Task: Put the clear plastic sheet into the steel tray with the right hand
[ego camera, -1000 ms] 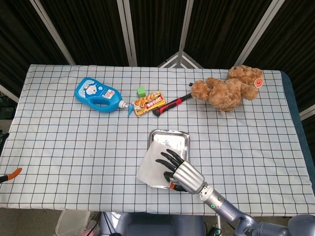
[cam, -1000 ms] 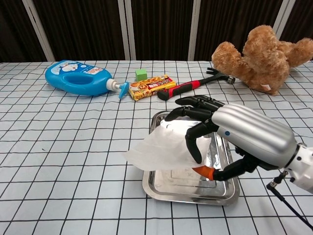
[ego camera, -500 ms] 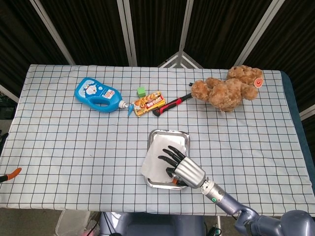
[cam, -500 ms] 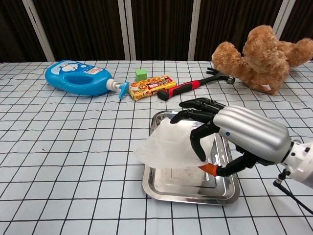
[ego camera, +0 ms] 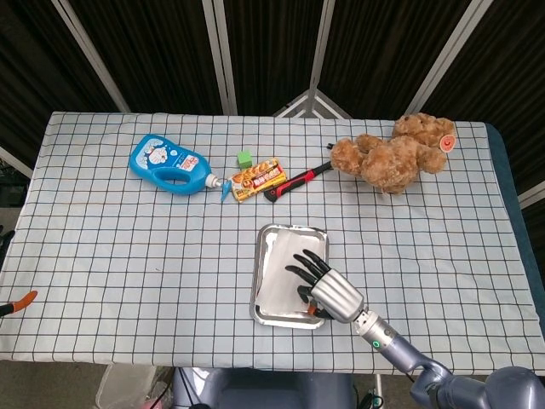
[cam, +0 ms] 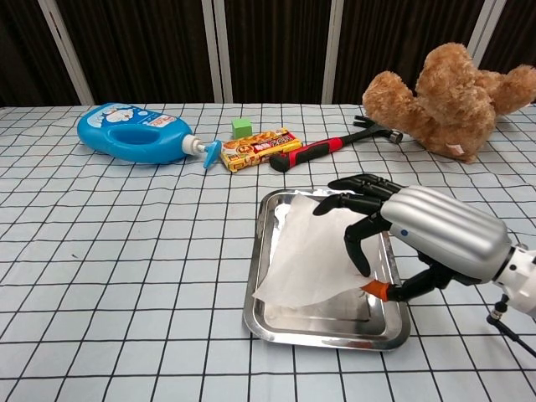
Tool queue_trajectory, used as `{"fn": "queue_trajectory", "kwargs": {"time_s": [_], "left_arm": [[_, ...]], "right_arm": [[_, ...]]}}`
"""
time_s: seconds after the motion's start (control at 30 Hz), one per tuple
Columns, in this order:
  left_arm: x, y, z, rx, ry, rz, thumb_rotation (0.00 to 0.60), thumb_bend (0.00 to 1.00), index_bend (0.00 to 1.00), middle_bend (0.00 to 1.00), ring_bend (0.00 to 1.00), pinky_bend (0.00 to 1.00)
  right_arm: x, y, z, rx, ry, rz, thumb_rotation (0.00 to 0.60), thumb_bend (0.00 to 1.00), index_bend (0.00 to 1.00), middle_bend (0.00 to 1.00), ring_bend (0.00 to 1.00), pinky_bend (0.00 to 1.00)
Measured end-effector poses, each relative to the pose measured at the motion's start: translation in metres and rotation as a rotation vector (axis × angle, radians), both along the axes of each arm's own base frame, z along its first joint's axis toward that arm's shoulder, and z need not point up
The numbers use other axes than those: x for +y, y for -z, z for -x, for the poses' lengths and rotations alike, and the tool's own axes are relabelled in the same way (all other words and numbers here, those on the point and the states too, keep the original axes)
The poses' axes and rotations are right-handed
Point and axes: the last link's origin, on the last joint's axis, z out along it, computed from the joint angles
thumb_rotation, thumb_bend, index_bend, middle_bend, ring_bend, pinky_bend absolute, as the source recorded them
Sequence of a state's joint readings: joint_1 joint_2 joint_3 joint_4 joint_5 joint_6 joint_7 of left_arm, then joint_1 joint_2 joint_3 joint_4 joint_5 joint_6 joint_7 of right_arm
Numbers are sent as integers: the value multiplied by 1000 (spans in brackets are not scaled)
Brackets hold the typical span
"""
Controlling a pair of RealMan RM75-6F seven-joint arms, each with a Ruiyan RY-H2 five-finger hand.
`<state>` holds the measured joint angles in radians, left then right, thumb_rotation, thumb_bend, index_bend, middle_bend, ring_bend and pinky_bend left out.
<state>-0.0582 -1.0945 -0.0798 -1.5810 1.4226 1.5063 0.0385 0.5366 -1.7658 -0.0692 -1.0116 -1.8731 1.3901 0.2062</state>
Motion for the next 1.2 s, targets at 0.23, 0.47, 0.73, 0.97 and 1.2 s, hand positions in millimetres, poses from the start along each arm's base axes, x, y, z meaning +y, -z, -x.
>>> {"fn": "queue_trajectory", "kwargs": {"time_s": [0.23, 0.47, 0.73, 0.97, 1.2], "left_arm": [[0, 0, -1, 1, 4, 1, 600, 0, 0, 0, 0, 0], [-1, -1, -1, -4, 5, 0, 600, 0, 0, 0, 0, 0], [-1, -1, -1, -7, 7, 2, 600, 0, 0, 0, 0, 0], [-1, 0, -2, -5, 14, 5, 600, 0, 0, 0, 0, 0], [-2, -1, -1, -10, 10, 3, 600, 0, 0, 0, 0, 0]], "right_arm": [[5, -1, 3, 10, 2, 16, 600, 399, 508, 204, 0, 0], [12, -3, 4, 14, 4, 39, 600, 384, 334, 171, 0, 0], [16, -9, 10, 34, 17, 61, 600, 357, 88, 101, 0, 0], [23, -14, 12, 54, 34, 88, 600, 351, 35, 71, 0, 0], [21, -28, 20, 111, 82, 151, 600, 351, 34, 71, 0, 0]]}}
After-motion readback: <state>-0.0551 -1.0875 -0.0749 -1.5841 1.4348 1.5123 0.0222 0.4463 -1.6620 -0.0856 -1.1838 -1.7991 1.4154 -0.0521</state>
